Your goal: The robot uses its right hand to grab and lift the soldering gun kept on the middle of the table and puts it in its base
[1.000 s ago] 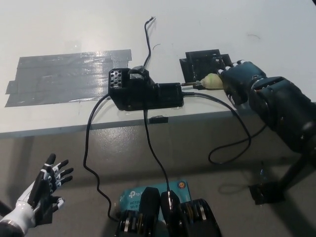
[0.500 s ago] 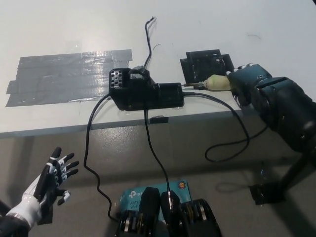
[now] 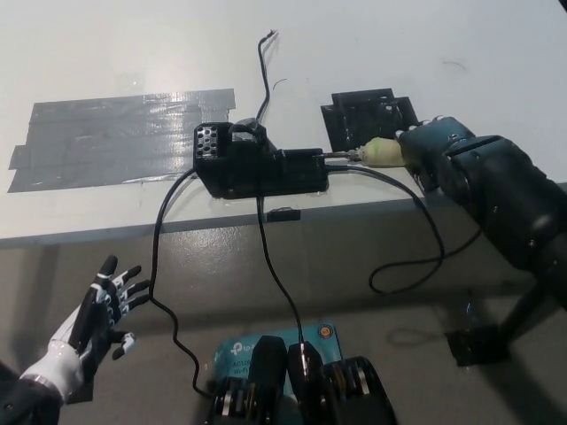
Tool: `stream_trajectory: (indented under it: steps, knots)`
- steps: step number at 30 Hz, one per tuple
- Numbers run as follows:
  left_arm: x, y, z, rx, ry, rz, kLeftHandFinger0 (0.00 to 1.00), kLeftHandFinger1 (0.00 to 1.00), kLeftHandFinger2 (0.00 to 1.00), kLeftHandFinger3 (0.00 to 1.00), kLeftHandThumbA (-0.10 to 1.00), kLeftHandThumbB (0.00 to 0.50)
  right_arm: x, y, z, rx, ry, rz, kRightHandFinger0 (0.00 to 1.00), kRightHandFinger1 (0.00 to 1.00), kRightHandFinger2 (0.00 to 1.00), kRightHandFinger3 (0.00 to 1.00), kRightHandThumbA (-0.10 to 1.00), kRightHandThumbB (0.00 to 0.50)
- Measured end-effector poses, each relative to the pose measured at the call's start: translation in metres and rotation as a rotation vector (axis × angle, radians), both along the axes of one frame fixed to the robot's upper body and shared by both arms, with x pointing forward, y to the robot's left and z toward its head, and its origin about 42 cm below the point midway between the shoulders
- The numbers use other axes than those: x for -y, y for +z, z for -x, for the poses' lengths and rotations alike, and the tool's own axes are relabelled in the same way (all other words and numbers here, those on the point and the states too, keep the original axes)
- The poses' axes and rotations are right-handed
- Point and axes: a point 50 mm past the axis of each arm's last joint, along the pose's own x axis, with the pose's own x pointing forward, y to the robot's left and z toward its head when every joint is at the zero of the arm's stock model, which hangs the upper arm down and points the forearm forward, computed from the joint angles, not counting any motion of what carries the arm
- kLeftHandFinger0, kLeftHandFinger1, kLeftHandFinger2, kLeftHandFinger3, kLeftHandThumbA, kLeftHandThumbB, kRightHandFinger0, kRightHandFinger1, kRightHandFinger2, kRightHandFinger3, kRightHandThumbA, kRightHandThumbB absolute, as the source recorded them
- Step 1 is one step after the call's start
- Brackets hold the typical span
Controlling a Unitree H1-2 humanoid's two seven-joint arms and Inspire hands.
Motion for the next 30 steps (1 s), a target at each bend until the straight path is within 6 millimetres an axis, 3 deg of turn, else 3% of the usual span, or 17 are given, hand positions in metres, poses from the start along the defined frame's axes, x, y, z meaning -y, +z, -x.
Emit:
stream_trajectory:
  steps: [12,13,14,15,16,17,18,19,20,21,25,28,30]
  knots:
    - [0.004,0.003,-0.005,0.012,-0.013,0.001,0.9,0.95,1.0,1.0,1.0,0.359,0.003,0.001,0.0,-0.011,0.0,-0.053,1.0,1.0,1.0,1.0,0.25,0.5]
    - [0.004,0.002,-0.005,0.011,-0.013,0.003,0.9,0.94,1.0,1.0,1.0,0.361,0.004,0.001,0.001,-0.013,0.0,-0.07,1.0,1.0,1.0,1.0,0.17,0.5]
    - [0.005,0.002,-0.005,0.01,-0.013,0.005,0.9,0.94,1.0,1.0,1.0,0.362,0.004,0.001,0.001,-0.016,-0.003,-0.09,0.83,1.0,1.0,1.0,0.11,0.5]
    - [0.006,0.001,-0.006,0.01,-0.013,0.006,0.88,0.94,1.0,1.0,1.0,0.367,0.005,0.001,0.001,-0.02,-0.009,-0.114,0.56,0.85,1.0,1.0,0.09,0.5]
    - [0.006,0.001,-0.006,0.01,-0.014,0.008,0.88,0.94,1.0,1.0,1.0,0.367,0.006,0.0,0.002,-0.026,-0.01,-0.139,0.46,0.69,0.98,1.0,0.03,0.5]
    - [0.006,0.001,-0.006,0.01,-0.014,0.008,0.88,0.94,1.0,1.0,1.0,0.368,0.006,-0.001,0.002,-0.033,-0.01,-0.164,0.27,0.43,0.67,1.0,0.03,0.5]
    - [0.007,0.001,-0.006,0.009,-0.015,0.008,0.88,0.94,1.0,1.0,1.0,0.359,0.007,-0.001,0.002,-0.038,-0.011,-0.185,0.1,0.25,0.53,1.0,0.03,0.497]
    - [0.007,0.0,-0.007,0.008,-0.017,0.007,0.87,0.94,1.0,1.0,1.0,0.357,0.007,-0.001,0.002,-0.037,-0.007,-0.204,0.0,0.14,0.46,1.0,0.03,0.5]
    - [0.008,0.001,-0.007,0.01,-0.019,0.008,0.87,0.94,1.0,1.0,1.0,0.355,0.007,0.0,0.001,-0.031,-0.002,-0.219,0.0,0.01,0.34,1.0,0.0,0.494]
    - [0.009,0.001,-0.008,0.01,-0.02,0.008,0.87,0.94,1.0,1.0,1.0,0.349,0.007,0.001,0.001,-0.028,0.0,-0.225,0.0,0.0,0.31,1.0,-0.04,0.442]
    - [0.012,0.002,-0.009,0.014,-0.032,0.007,0.85,0.93,1.0,1.0,1.0,0.341,0.002,0.005,0.001,-0.007,0.01,-0.247,0.0,0.0,0.24,1.0,-0.03,0.427]
    - [0.015,0.002,-0.01,0.014,-0.042,0.006,0.89,0.98,1.0,1.0,1.0,0.342,0.001,0.004,0.002,0.002,0.017,-0.24,0.01,0.11,0.3,1.0,0.01,0.422]
    - [0.016,0.002,-0.01,0.012,-0.046,0.006,0.94,1.0,1.0,1.0,1.0,0.345,-0.001,0.002,0.002,0.009,0.028,-0.219,0.21,0.35,0.41,1.0,-0.02,0.345]
